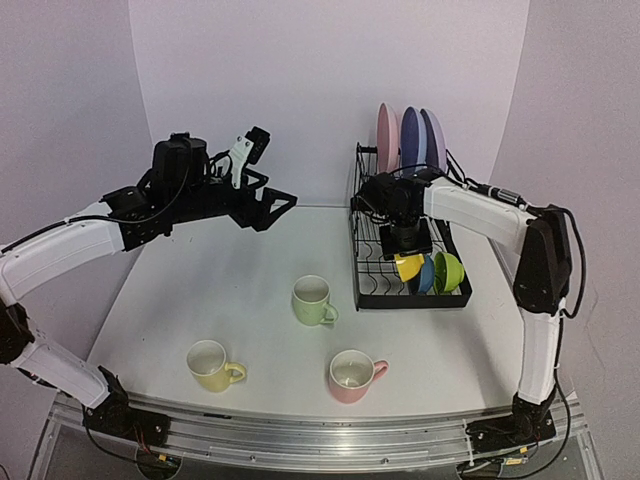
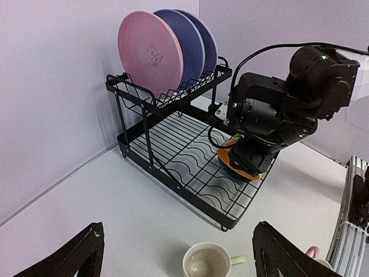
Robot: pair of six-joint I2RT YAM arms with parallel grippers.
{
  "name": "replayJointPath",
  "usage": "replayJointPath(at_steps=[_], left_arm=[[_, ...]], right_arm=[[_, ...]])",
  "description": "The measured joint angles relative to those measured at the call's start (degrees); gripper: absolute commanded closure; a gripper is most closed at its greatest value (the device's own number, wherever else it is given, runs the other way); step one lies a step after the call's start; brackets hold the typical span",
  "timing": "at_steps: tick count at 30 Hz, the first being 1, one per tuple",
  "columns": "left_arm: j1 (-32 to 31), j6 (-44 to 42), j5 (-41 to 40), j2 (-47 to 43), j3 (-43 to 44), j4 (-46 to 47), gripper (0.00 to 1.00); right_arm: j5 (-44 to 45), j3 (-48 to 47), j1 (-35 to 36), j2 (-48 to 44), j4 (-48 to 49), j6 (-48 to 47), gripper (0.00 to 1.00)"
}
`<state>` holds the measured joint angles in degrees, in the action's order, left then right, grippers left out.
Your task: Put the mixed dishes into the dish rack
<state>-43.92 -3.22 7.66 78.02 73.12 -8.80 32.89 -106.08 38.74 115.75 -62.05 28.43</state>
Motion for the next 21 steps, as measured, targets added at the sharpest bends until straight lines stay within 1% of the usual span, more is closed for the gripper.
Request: replayJointPath(at_steps=[10, 16, 21], left_arm=[[0.11, -0.08, -0.46, -0.48, -1.25, 0.26, 0.11], [0.16, -0.25, -0.76, -0.48, -1.41, 0.33, 0.11], [0.45, -0.27, -0.86, -0.48, -1.70, 0.35, 0.11]], right_arm=[[-3.95, -5.32, -0.84, 6.27, -0.47, -1.84, 1.00], [-5.52, -5.36, -1.14, 8.90, -0.50, -2.98, 1.00], [-6.61, -4.42, -1.87, 9.01, -0.60, -3.38, 1.00]])
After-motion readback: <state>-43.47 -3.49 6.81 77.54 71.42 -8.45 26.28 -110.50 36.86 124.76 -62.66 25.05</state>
